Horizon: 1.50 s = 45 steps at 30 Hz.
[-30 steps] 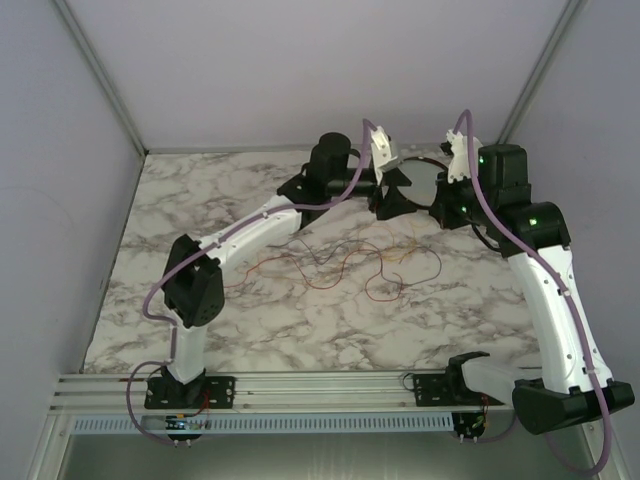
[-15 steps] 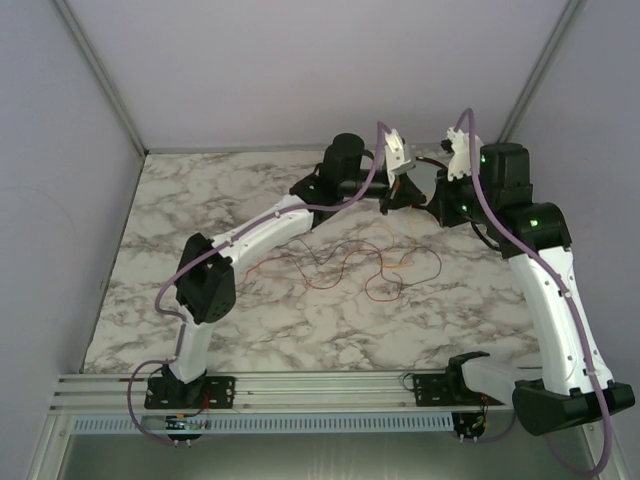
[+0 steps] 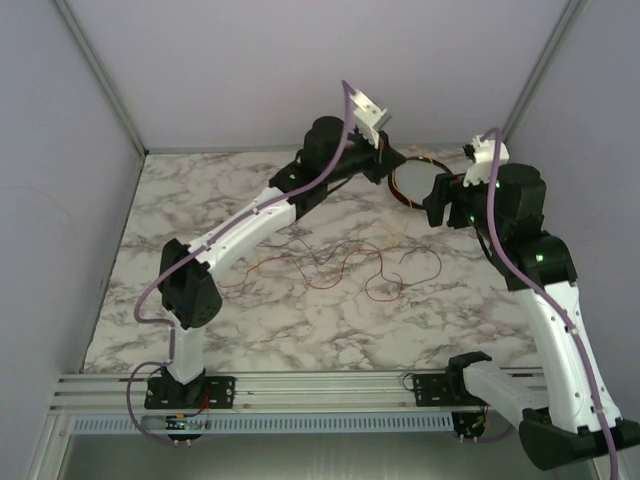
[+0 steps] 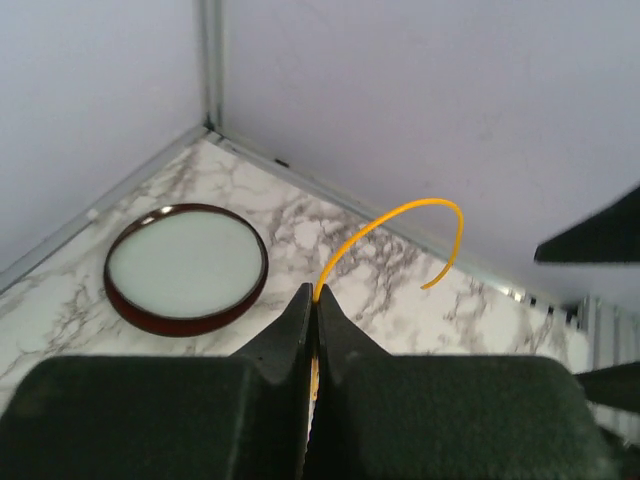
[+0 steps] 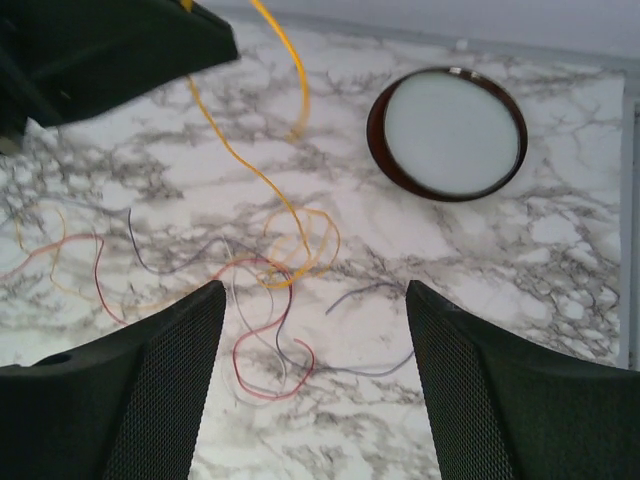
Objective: Zip-tie the wires
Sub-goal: Pick up the cable at the center of the board, then straighten the cable at the center of the board.
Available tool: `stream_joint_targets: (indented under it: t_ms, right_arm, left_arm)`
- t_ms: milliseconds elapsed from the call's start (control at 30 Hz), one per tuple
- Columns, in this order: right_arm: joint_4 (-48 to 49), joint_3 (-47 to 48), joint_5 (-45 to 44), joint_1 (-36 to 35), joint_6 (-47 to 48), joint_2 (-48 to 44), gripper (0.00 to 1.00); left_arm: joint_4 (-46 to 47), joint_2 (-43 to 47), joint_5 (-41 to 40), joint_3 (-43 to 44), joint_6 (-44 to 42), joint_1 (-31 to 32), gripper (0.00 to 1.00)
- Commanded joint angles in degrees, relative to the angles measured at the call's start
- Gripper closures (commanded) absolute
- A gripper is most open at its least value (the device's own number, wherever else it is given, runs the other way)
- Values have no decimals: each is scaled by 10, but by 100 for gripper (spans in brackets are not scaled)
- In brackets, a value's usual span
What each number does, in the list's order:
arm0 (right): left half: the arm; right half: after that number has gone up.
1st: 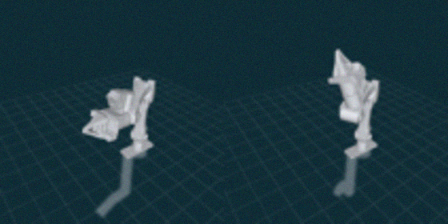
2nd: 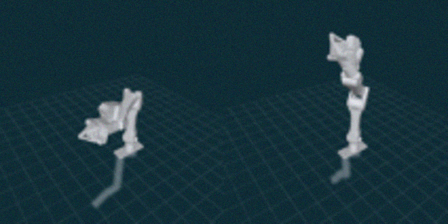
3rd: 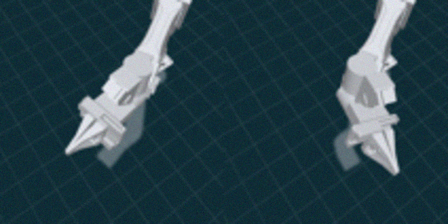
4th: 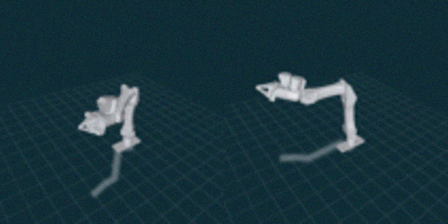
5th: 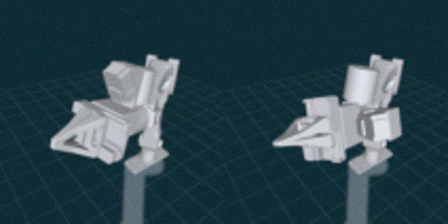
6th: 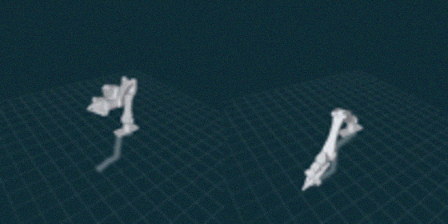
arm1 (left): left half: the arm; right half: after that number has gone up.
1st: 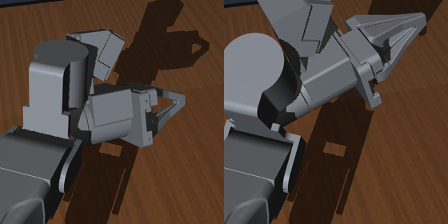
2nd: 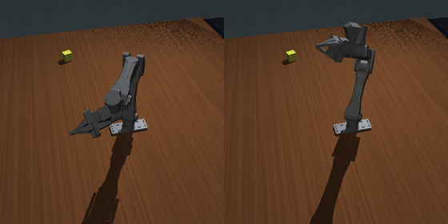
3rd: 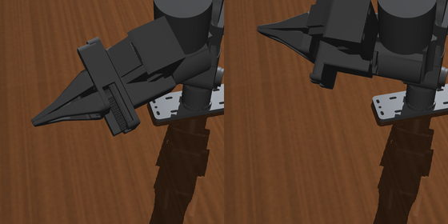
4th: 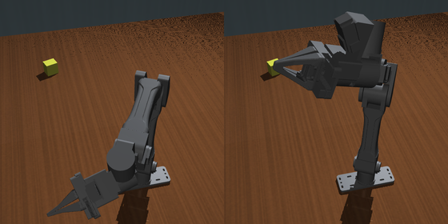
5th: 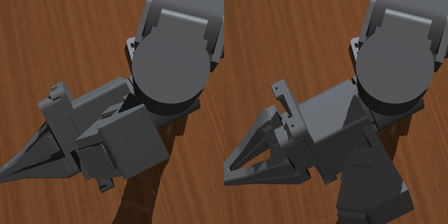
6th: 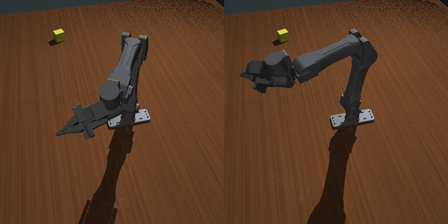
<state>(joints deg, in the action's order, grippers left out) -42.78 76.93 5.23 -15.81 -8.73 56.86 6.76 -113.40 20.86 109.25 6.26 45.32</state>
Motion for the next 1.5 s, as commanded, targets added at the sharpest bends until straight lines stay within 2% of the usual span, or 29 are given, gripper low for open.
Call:
stream_joint_targets:
  t_ms: [0,133,333,467,600,933,1467]
  right_arm:
    - [112,-40,-18,-3,-43,-43,27]
    - [162,-87,-19,-2,-103,-57,27]
    - [233,-156,68,-2,-190,-55,27]
    - [268,-197,59,-2,-245,-61,27]
    - [257,-208,50,1,-294,-55,29]
    - [224,-234,83,5,-330,-29,31]
    - [302,-276,139,5,-390,5,32]
  left_arm:
    - [-52,53,-102,71,95,-1,100]
    - [-89,73,-140,82,131,0,100]
    - [-109,99,-151,75,160,0,100]
    - [-109,108,-132,72,167,2,100]
    - [-109,120,-133,62,167,6,100]
    - [-104,129,-127,56,161,14,100]
    - [-87,126,-121,43,158,21,100]
